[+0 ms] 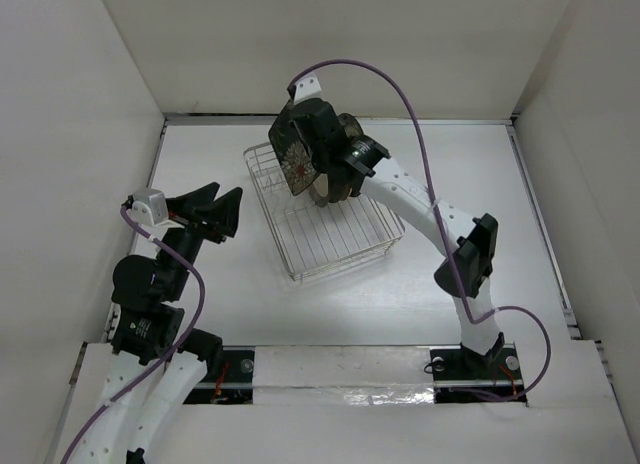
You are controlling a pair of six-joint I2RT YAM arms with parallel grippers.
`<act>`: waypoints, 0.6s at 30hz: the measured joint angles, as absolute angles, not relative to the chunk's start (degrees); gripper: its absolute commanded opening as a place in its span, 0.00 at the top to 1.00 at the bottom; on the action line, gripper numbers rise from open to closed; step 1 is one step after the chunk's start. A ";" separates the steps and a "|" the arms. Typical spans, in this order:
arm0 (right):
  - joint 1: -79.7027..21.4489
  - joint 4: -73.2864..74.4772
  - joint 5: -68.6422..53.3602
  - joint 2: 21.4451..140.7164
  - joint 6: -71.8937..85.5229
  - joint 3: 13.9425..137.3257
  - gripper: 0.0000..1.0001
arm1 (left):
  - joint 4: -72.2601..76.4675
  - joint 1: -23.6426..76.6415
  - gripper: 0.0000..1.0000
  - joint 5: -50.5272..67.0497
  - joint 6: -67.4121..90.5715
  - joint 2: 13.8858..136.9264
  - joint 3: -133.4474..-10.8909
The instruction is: Load the plates into the dish rack
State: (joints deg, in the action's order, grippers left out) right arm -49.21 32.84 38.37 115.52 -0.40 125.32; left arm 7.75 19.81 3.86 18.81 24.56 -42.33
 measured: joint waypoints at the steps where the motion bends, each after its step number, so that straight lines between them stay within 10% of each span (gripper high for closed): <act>1: -49.43 33.85 39.07 116.95 -0.93 127.00 1.00 | 7.94 19.81 0.47 4.05 18.83 24.53 -42.15; 18: -50.78 39.05 41.19 125.40 -1.67 131.61 1.00 | 7.92 19.81 0.46 4.54 18.85 24.51 -41.60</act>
State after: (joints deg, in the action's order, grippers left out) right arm -50.78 39.05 41.19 125.40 -1.67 131.61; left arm 7.92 19.81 4.54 18.85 24.51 -41.60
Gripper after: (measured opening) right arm 0.110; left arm 0.536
